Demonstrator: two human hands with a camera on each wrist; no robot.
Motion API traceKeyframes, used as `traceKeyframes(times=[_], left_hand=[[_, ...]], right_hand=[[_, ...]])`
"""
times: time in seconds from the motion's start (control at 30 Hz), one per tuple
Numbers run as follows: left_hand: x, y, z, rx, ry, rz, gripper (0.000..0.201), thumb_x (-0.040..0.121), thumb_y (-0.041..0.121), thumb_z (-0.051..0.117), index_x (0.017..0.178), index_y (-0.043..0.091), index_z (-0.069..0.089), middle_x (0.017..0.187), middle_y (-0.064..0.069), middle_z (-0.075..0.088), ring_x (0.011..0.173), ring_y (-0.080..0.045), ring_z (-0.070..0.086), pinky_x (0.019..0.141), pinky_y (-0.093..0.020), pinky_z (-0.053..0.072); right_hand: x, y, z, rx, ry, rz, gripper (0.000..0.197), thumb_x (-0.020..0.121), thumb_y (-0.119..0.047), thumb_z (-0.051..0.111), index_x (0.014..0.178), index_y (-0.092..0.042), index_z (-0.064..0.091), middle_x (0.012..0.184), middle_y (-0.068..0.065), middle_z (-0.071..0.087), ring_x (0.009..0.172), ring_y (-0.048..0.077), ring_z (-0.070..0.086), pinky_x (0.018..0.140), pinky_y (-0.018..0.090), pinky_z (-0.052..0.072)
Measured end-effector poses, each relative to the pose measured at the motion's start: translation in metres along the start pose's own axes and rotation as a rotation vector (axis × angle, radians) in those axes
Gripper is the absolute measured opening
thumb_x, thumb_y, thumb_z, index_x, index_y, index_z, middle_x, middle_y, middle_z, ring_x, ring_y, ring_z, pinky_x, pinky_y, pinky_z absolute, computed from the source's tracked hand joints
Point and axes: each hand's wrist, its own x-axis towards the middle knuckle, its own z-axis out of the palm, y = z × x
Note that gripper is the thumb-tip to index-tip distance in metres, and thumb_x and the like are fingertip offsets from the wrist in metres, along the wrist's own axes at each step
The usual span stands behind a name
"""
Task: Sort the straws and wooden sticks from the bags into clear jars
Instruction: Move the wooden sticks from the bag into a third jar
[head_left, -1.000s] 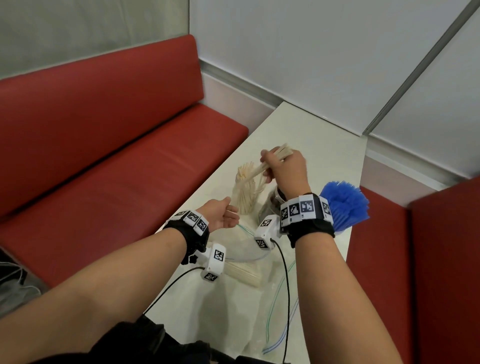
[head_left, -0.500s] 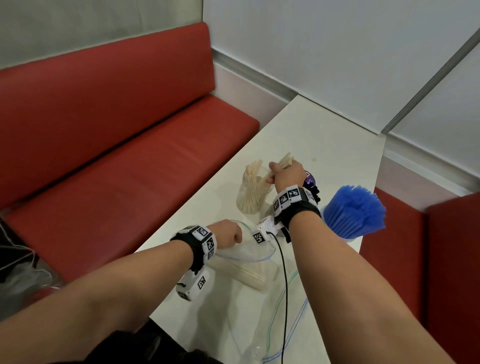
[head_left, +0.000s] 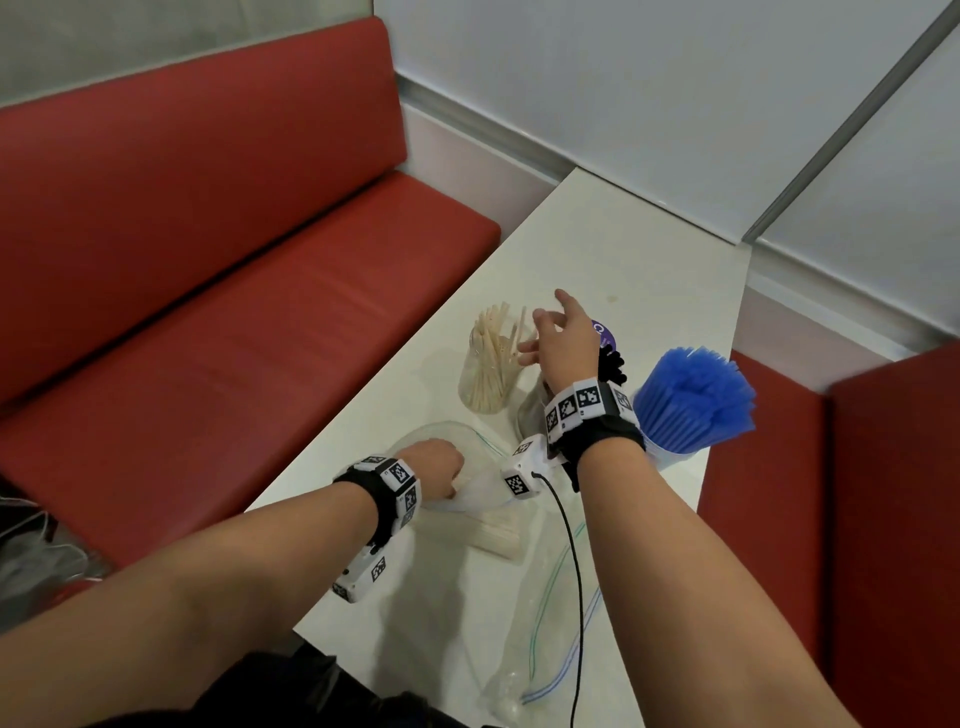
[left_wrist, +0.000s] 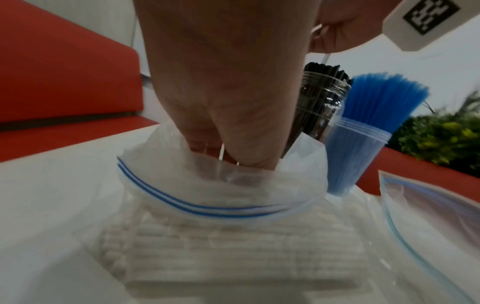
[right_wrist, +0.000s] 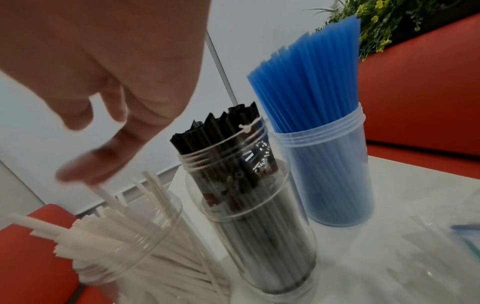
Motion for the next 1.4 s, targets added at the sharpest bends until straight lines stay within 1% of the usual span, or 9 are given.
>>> traceKeyframes(times=[0.07,0.13,0.2,0.3,0.43,0.57,0.8,1.03,1.4], left_hand=[[-0.002,0.001,0.003,0.043,-0.004,0.03,0.03,0.09,0.022,0.057,0.115,0.006,0.063,0.12,-0.014,0.059,0.111,-0.031,0.057,0.091,-0.038,0.047],[-0.003,0.004,0.001,0.067,-0.022,0.037,0.03,0.092,0.02,0.055,0.118,0.004,0.062,0.122,-0.014,0.058,0.112,-0.031,0.056,0.092,-0.037,0.046],[-0.006,0.008,-0.001,0.114,-0.066,0.026,0.028,0.095,0.015,0.053,0.118,0.003,0.062,0.123,-0.015,0.06,0.111,-0.031,0.058,0.092,-0.037,0.047],[-0.013,0.014,-0.001,0.209,-0.05,-0.039,0.026,0.098,0.012,0.047,0.12,0.004,0.059,0.121,-0.014,0.062,0.11,-0.031,0.062,0.089,-0.038,0.048],[-0.022,0.012,0.005,0.272,0.0,-0.035,0.029,0.099,0.011,0.04,0.123,0.01,0.056,0.126,-0.009,0.059,0.117,-0.027,0.056,0.099,-0.038,0.039],[-0.024,0.001,0.012,0.295,-0.009,-0.043,0.033,0.102,0.014,0.039,0.133,0.009,0.048,0.133,-0.01,0.051,0.123,-0.028,0.049,0.1,-0.04,0.038],[-0.032,-0.017,0.027,0.18,0.038,-0.044,0.03,0.102,0.01,0.04,0.131,0.005,0.049,0.133,-0.014,0.048,0.122,-0.031,0.048,0.1,-0.04,0.041],[-0.031,-0.006,0.027,0.125,0.033,-0.007,0.033,0.099,0.023,0.051,0.127,0.007,0.054,0.127,-0.013,0.055,0.119,-0.029,0.054,0.098,-0.037,0.044],[-0.035,0.01,0.037,0.003,0.032,-0.121,0.036,0.097,0.005,0.038,0.133,0.007,0.039,0.128,-0.017,0.05,0.111,-0.036,0.057,0.088,-0.043,0.045]], right_hand=[[-0.011,-0.004,0.001,-0.1,0.148,-0.134,0.035,0.101,-0.016,0.045,0.135,-0.02,0.056,0.092,-0.004,0.066,0.061,0.019,0.068,0.059,0.031,0.055],[-0.029,-0.002,0.008,-0.136,0.119,-0.164,0.027,0.099,-0.013,0.045,0.115,-0.021,0.065,0.079,-0.002,0.067,0.061,0.021,0.068,0.058,0.033,0.055],[-0.053,0.009,0.022,-0.168,-0.185,-0.063,0.026,0.099,-0.01,0.044,0.107,-0.019,0.066,0.088,0.007,0.07,0.063,0.017,0.067,0.062,0.035,0.058],[-0.094,0.042,0.04,-0.376,-0.601,0.039,0.03,0.098,-0.003,0.045,0.114,-0.014,0.067,0.107,0.011,0.072,0.091,0.022,0.069,0.087,0.041,0.058],[-0.129,0.083,0.046,-0.469,-0.473,0.122,0.034,0.096,-0.003,0.045,0.122,-0.011,0.065,0.118,0.013,0.069,0.112,0.028,0.062,0.092,0.031,0.048],[-0.134,0.105,0.034,-0.655,-0.542,0.138,0.047,0.096,-0.002,0.047,0.142,-0.012,0.052,0.137,0.012,0.06,0.127,0.025,0.055,0.102,0.029,0.043],[-0.133,0.121,0.011,-0.922,-0.59,0.114,0.065,0.092,-0.023,0.066,0.152,-0.028,0.04,0.153,0.001,0.046,0.14,0.028,0.04,0.115,0.04,0.034],[-0.142,0.126,0.02,-0.82,-0.602,0.049,0.064,0.093,0.0,0.057,0.151,-0.024,0.044,0.161,0.014,0.027,0.149,0.029,0.026,0.119,0.035,0.029],[-0.144,0.136,0.003,-1.043,-0.536,0.109,0.079,0.09,-0.028,0.07,0.156,-0.031,0.027,0.166,-0.002,0.013,0.142,0.031,0.03,0.11,0.043,0.039]])
